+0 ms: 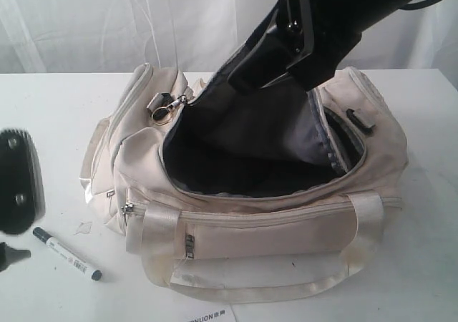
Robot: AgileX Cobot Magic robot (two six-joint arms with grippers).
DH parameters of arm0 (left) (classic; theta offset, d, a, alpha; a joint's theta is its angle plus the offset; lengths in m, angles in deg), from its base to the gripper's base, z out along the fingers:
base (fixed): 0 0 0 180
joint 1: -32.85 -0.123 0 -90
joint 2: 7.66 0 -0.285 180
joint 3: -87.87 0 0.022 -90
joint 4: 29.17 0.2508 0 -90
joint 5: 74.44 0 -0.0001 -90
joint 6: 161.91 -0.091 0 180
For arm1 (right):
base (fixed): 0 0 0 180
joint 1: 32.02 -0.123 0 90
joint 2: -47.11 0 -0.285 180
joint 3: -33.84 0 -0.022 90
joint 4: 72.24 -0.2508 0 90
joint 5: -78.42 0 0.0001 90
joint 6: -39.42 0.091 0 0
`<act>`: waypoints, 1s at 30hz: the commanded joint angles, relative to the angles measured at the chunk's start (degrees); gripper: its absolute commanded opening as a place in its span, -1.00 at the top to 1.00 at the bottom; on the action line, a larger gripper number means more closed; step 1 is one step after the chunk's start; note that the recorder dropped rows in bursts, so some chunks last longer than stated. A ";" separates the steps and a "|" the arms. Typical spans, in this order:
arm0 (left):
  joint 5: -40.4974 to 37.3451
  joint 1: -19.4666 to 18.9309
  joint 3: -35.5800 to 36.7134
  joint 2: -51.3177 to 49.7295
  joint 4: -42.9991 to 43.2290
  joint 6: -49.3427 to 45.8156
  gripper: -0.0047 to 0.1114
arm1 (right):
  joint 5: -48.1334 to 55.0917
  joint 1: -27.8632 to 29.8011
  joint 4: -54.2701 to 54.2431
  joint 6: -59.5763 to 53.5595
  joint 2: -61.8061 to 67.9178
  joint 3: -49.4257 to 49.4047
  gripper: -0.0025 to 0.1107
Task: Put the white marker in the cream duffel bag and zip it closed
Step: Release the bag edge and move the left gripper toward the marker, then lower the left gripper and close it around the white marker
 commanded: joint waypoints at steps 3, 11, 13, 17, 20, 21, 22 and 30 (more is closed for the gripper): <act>7.72 -0.10 3.17 -2.62 -1.12 -14.21 0.11 | -0.22 -0.07 -0.35 -1.21 -0.39 -0.37 -0.04; 13.76 -0.21 3.41 -8.49 1.40 -18.01 0.11 | -0.22 -0.07 -0.35 -1.32 -0.39 -0.37 -0.04; 13.91 -0.21 3.41 -9.50 1.40 -17.43 0.11 | -0.22 -0.07 -0.35 -1.32 -0.39 -0.37 -0.04; 12.61 -0.21 3.41 -9.80 1.40 -16.24 0.11 | -0.22 -0.07 -0.35 -1.32 -0.39 -0.37 -0.04; 10.76 -0.21 3.41 -9.80 2.03 -16.24 0.11 | -0.22 -0.07 -0.35 -1.61 -0.39 -0.37 -0.04; 10.67 -0.21 3.41 -10.03 2.03 -16.24 0.11 | -0.22 -0.07 -0.35 -1.90 -0.39 -0.37 -0.04; 10.98 -0.21 3.41 -10.16 2.03 -16.49 0.11 | -0.35 -0.07 -0.35 -1.96 -0.39 -0.37 -0.04; 12.62 -0.21 3.41 -17.69 6.18 -17.35 -0.24 | 0.03 -0.07 -0.46 -2.02 -0.39 -0.37 0.04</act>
